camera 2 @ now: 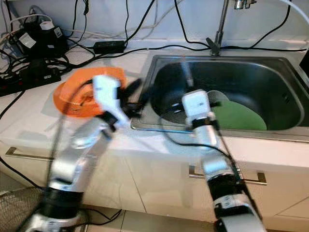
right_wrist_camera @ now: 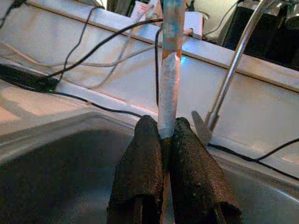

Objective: Kitchen organization

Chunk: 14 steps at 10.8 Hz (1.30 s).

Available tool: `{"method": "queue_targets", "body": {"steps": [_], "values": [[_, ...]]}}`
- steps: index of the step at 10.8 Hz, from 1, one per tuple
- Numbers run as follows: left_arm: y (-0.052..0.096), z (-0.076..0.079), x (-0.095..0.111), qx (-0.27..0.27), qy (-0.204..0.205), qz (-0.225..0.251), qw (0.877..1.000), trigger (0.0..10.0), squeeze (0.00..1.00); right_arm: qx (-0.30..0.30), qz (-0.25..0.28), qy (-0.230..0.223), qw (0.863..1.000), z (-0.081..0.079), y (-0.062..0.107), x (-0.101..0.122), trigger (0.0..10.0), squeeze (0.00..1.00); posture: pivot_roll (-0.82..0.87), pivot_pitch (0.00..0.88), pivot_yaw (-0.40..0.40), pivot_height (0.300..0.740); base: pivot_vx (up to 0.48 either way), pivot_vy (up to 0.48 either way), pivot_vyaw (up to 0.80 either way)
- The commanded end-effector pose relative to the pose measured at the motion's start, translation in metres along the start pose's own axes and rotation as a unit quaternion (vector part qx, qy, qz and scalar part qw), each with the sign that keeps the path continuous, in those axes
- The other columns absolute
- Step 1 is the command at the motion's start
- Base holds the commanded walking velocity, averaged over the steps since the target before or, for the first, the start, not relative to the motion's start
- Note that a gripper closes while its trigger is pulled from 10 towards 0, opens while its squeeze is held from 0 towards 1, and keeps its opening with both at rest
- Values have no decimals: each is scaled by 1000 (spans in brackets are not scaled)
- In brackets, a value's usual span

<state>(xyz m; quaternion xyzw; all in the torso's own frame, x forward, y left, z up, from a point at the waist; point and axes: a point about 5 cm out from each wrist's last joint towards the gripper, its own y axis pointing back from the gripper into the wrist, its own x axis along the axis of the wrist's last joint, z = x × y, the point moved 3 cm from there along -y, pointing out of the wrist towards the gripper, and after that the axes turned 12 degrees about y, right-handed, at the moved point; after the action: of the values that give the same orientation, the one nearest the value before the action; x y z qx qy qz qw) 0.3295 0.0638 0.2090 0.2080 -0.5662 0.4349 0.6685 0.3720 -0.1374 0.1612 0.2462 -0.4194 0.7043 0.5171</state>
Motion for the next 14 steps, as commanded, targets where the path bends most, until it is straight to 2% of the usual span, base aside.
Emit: {"method": "queue_targets", "body": {"steps": [1, 2, 3, 4, 5, 6, 7, 9, 12, 14], "values": [[3, -6, 2, 16, -4, 1, 1000, 10000, 0, -12, -14, -8, 1000, 6, -7, -1, 10000, 0, 83, 0, 82, 740, 0, 0, 0], [7, -12, 0, 29, -7, -4, 1000, 10000, 0, -25, -33, -17, 999, 13, -10, -8, 10000, 0, 86, 0, 79, 740, 0, 0, 0], [13, -14, -9, 30, -19, -30, 999, 10000, 0, -40, -78, -38, 995, 24, -16, -19, 10000, 0, 88, 0, 76, 740, 0, 0, 0], [16, -10, -24, 7, -38, -76, 996, 10000, 0, -36, -124, -52, 990, 28, -22, -30, 10000, 0, 84, 0, 74, 740, 0, 0, 0], [17, -8, -28, -5, -49, -90, 995, 10000, 0, -32, -142, -56, 988, 29, -24, -34, 10000, 0, 85, 0, 73, 740, 0, 0, 0], [21, 0, -42, -28, -64, -118, 991, 10000, 0, -18, -203, -87, 975, 27, -27, -48, 10000, 0, 86, 0, 70, 740, 0, 0, 0], [22, 5, -47, -39, -64, -129, 989, 10000, 0, -14, -234, -104, 967, 25, -27, -54, 10000, 0, 89, 0, 67, 740, 0, 0, 0], [22, 14, -54, -51, -60, -147, 986, 10000, 0, 33, -296, -144, 944, 3, -21, -67, 10000, 0, 95, 0, 65, 740, 0, 0, 0], [23, 12, -58, -48, -65, -156, 984, 10000, 0, 45, -325, -165, 930, -4, -19, -71, 10000, 0, 102, 0, 62, 740, 0, 0, 0], [25, 10, -62, -41, -68, -166, 983, 10000, 0, 53, -333, -164, 927, -7, -18, -72, 10000, 0, 110, 0, 57, 740, 0, 0, 0]]}}
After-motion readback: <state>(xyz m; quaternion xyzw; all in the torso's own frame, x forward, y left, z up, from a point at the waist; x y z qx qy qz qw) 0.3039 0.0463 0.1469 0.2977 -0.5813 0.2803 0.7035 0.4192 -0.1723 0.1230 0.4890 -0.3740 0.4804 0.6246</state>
